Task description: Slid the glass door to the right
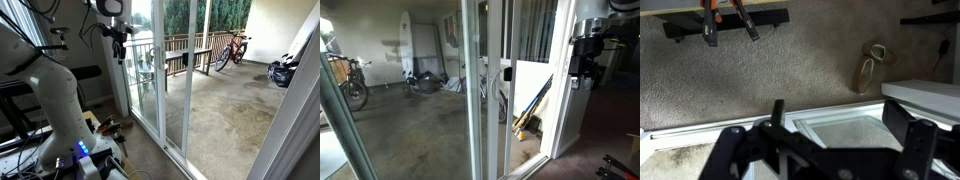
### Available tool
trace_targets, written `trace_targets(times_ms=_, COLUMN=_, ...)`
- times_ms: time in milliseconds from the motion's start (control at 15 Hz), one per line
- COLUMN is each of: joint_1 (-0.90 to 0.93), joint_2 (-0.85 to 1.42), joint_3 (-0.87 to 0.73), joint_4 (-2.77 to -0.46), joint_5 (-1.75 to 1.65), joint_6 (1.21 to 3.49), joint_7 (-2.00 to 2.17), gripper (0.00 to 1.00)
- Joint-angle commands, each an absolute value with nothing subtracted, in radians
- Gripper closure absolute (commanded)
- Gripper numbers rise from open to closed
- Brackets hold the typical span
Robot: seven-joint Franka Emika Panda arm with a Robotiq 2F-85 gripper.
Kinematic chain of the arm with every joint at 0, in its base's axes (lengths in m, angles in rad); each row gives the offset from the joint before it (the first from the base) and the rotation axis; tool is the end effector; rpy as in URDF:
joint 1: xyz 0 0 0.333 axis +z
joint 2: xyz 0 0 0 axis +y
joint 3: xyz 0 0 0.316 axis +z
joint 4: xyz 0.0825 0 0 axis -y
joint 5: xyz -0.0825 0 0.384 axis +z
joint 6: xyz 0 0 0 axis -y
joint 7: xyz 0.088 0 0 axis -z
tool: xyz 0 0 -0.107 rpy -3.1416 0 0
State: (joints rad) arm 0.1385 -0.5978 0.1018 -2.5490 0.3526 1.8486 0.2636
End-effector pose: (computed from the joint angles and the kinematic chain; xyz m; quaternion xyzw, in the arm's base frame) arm 0.3398 0.1124 0.4611 -0.9861 0.0785 0.0817 0.1216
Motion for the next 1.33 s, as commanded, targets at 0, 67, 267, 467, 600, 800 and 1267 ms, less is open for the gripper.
trace_targets(times_ms=0, joint_1=0.122, joint_2=-0.598, joint_3=0.116, joint_4=-2.547, joint_5=0.360, joint_6=1.844, joint_7=0.257, gripper=0.00)
trace_targets(times_ms=67, joint_1=0.122, joint_2=-0.598, joint_3=0.116, joint_4=-2.547, joint_5=0.360, joint_6=1.844, joint_7=0.257, gripper=0.00)
trace_targets(times_ms=267, joint_1=0.122, joint_2=-0.598, joint_3=0.116, joint_4=-2.547, joint_5=0.360, joint_6=1.844, joint_7=0.257, gripper=0.00)
trace_targets(times_ms=467, joint_1=0.122, joint_2=-0.598, joint_3=0.116, joint_4=-2.547, joint_5=0.360, joint_6=1.844, joint_7=0.257, gripper=0.00)
trace_targets(times_ms=600, joint_1=0.116, joint_2=-0.569, joint_3=0.148, joint_4=-2.516, joint_5=0.349, joint_6=1.897, joint_7=0.296, gripper=0.00)
trace_targets(times_ms=800, joint_1=0.128, joint_2=-0.517, joint_3=0.203, joint_4=-2.426, joint_5=0.352, joint_6=2.000, joint_7=0.342, gripper=0.00)
trace_targets(times_ms=1267, joint_1=0.117, joint_2=-0.347, joint_3=0.307, joint_4=-2.193, joint_5=0.253, joint_6=2.099, joint_7=0.449, gripper=0.00)
